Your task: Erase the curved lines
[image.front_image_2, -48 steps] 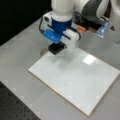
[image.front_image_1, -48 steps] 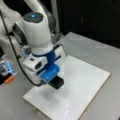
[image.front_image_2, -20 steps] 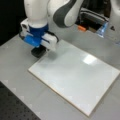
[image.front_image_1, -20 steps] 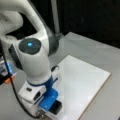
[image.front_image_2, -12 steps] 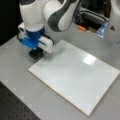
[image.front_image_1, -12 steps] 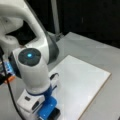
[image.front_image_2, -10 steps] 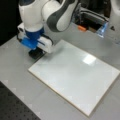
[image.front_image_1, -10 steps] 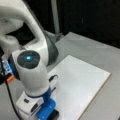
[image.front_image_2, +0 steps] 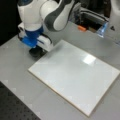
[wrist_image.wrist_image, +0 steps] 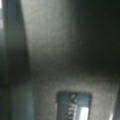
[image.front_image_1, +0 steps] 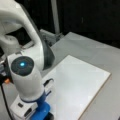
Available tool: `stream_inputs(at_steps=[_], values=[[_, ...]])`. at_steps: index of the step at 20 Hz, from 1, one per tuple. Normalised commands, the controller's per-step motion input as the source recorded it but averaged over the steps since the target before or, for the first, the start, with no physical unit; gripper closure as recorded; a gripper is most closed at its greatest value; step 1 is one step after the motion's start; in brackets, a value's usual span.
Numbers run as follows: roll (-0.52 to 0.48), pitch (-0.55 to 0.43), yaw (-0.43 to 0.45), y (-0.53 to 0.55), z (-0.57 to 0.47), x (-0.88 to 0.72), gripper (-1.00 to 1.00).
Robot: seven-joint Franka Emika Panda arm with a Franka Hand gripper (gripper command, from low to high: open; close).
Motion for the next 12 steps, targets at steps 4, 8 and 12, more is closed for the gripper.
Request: stream_inputs(at_steps=[4,8,12], values=[[0.189,0.004,-0.09,0.04,-0.06,-0.02,1.0],[0.159,-0.011,-0.073,0.02,-0.07,-0.03,1.0],[0.14,-0.028,-0.055,-0.01,-0.06,-0.03,1.0]])
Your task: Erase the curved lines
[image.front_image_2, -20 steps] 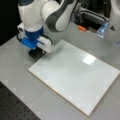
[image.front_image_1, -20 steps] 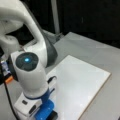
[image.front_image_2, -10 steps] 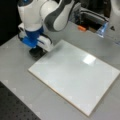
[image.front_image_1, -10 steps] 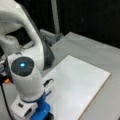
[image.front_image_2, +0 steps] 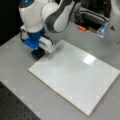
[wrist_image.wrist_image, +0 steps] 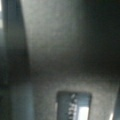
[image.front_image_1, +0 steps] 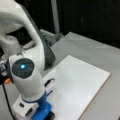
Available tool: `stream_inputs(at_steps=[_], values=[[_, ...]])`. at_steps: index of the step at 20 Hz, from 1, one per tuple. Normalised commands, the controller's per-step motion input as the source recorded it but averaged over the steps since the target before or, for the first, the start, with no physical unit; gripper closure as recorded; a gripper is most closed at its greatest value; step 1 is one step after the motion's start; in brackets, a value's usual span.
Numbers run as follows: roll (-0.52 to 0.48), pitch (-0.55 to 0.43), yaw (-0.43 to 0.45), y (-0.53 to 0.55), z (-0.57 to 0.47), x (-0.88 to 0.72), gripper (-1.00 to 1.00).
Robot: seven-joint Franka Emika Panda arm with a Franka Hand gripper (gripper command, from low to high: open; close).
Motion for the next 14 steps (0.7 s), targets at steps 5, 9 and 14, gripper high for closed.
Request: stream_inputs(at_steps=[5,9,14], values=[[0.113,-0.047,-0.043,-0.04,-0.05,-0.06,1.0],[0.101,-0.059,-0.046,-0.06,-0.07,-0.11,1.0],[0.101,-0.08,-0.044,-0.04,-0.1,-0.12,1.0]])
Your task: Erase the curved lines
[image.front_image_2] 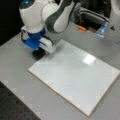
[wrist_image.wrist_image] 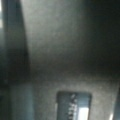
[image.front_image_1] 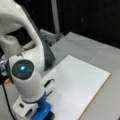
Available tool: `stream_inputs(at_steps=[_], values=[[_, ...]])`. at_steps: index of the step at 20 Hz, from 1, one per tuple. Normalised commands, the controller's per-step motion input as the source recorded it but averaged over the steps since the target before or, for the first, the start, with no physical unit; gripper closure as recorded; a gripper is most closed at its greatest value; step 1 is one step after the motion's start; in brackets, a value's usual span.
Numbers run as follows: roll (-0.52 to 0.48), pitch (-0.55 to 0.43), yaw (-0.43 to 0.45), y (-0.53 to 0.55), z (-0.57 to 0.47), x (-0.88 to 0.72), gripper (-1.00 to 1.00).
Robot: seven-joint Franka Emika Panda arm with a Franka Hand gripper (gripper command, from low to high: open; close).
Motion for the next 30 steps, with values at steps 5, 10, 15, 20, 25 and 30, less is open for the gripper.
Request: stream_inputs(at_steps=[5,10,15,20,25,30], values=[[0.083,-0.106,-0.05,-0.03,-0.11,-0.11,-1.0],[0.061,-0.126,-0.049,-0.05,-0.08,-0.09,-1.0],[0.051,-0.116,-0.047,-0.06,-0.03,-0.1,-1.0],[0.017,-0.066,-0.039,-0.06,0.12,-0.14,-1.0],[-0.034,0.014,-0.037,0.02,0.27,-0.22,-1.0],[-0.092,0.044,-0.034,0.16,0.24,-0.25,-1.0]])
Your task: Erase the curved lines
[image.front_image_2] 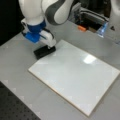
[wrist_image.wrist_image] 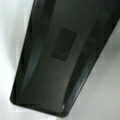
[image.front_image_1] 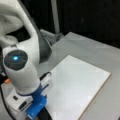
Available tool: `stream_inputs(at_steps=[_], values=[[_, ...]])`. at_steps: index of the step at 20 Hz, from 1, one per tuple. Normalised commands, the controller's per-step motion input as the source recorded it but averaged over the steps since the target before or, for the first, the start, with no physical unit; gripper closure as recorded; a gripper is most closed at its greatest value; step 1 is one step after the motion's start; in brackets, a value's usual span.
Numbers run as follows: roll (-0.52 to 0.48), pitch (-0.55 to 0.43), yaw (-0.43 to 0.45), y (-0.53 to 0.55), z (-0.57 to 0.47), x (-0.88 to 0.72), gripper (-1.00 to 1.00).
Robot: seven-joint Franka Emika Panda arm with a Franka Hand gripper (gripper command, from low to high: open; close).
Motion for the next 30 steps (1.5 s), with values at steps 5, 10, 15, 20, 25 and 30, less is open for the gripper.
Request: stream_inputs(at_steps=[5,10,15,20,25,30], values=[[-0.085,-0.002,-0.004,0.25,0.08,-0.21,-1.0],[-0.065,-0.039,-0.021,0.23,-0.03,-0.2,-1.0],[0.047,-0.111,-0.13,0.32,-0.02,-0.26,-1.0],[0.035,-0.192,-0.161,0.41,-0.01,-0.31,-1.0],[-0.042,-0.176,-0.163,0.37,-0.05,-0.29,-1.0],[-0.129,-0.136,-0.154,0.32,-0.05,-0.19,-1.0]])
